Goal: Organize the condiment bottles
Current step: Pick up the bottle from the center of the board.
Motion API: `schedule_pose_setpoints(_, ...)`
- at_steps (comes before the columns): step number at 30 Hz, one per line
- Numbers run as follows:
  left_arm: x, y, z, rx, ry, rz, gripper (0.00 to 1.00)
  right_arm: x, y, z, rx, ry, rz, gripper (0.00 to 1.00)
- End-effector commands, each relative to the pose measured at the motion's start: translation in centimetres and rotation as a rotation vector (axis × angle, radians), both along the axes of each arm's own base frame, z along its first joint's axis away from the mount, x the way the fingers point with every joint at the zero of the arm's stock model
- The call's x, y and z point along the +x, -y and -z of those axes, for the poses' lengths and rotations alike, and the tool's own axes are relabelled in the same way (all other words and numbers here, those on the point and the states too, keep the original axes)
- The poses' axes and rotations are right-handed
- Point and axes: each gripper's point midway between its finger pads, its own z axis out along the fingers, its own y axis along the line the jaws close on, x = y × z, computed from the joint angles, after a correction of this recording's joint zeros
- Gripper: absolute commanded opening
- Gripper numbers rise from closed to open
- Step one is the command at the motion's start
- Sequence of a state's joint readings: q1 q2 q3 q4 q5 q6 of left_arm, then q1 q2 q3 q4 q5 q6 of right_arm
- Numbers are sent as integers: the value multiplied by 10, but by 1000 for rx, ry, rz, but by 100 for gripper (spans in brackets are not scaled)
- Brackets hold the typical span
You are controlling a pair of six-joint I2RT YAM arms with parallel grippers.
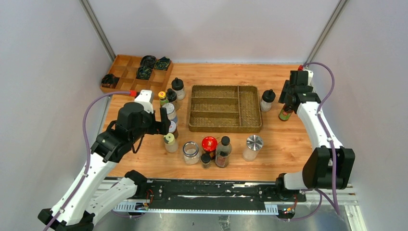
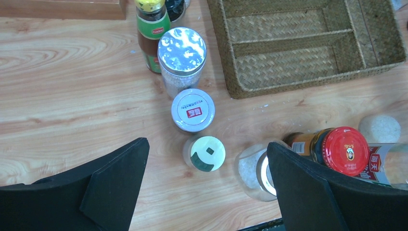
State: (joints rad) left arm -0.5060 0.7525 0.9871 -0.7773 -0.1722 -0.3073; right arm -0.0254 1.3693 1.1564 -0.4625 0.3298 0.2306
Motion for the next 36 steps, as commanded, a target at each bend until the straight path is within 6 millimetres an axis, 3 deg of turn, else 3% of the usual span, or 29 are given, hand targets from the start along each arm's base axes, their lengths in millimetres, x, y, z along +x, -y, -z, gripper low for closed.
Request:
schedule_pose_setpoints(1,6,6,-4,-3,19,30,100,10,17,-10,-40,34,36,55)
schedule_pose_setpoints(4,6,8,-2,1,11,42,100,10,20,-9,-49,32,45,49)
schedule_pose_setpoints(12,2,9,3,-5,6,57,99,15,26,-7,-76,26,63,52)
schedule_pose_setpoints(23,-1,9,5,-14,7,60,99,18,23,-13,-69,34,43,18)
schedule_pose_setpoints(28,0,11,7,-15,-3,64,99,10,19,-44,-69,98,36,0)
schedule_pose_setpoints(36,-1,12,8,-24,-9,65,99,-9,0,-109,-48,203,-28,0)
